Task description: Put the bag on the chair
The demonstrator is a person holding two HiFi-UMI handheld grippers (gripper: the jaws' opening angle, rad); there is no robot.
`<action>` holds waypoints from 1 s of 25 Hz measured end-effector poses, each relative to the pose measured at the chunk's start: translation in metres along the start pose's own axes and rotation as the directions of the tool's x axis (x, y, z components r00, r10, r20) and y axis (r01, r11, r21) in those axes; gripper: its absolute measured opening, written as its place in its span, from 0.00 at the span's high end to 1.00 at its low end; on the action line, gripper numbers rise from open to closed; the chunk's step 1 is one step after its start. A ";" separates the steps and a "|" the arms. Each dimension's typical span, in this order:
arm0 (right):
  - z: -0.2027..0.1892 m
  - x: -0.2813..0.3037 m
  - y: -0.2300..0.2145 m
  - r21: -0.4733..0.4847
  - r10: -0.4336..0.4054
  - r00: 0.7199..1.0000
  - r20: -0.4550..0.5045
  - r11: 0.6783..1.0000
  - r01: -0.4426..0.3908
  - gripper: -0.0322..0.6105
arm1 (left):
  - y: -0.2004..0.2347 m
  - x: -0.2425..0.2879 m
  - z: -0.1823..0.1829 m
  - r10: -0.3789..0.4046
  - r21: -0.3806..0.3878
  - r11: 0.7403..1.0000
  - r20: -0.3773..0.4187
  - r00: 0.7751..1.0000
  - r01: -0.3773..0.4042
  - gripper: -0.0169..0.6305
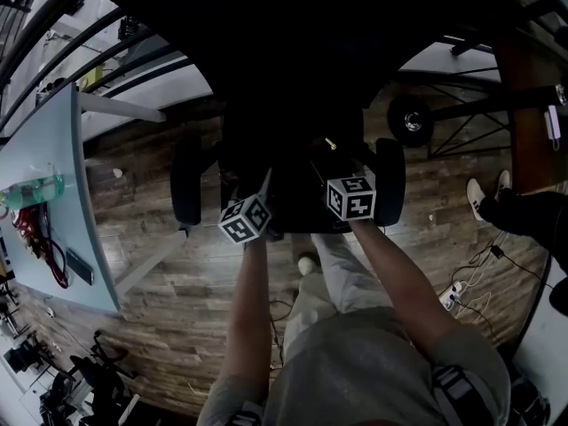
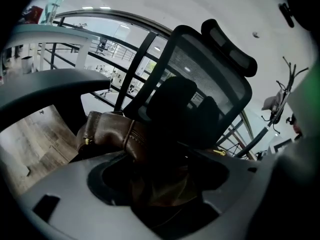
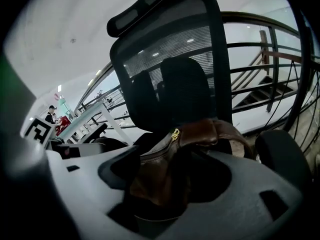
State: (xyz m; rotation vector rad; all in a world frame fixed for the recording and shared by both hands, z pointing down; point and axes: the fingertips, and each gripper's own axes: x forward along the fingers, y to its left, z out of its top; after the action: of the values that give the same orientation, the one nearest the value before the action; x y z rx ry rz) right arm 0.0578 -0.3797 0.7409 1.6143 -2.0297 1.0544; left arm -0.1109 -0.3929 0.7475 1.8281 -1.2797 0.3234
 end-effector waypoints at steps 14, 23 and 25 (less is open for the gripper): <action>0.006 -0.079 0.026 0.026 -0.008 0.995 0.102 1.000 0.006 0.56 | -0.025 -0.080 -0.002 -0.045 -0.040 0.998 0.064 0.997 0.047 0.46; 0.032 -0.163 0.080 -0.020 0.099 0.970 0.221 0.995 -0.097 0.71 | -0.075 -0.159 0.012 -0.125 0.033 0.992 0.175 0.977 0.121 0.80; 0.037 -0.182 0.091 -0.026 0.109 0.963 0.246 0.994 -0.106 0.77 | -0.086 -0.179 0.015 -0.131 0.059 0.991 0.200 0.971 0.121 0.87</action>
State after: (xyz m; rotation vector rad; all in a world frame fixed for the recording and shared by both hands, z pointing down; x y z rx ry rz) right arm 0.0331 -0.2741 0.5645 1.7202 -2.3025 0.9110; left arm -0.1195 -0.2805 0.5837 2.0132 -1.2940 0.0991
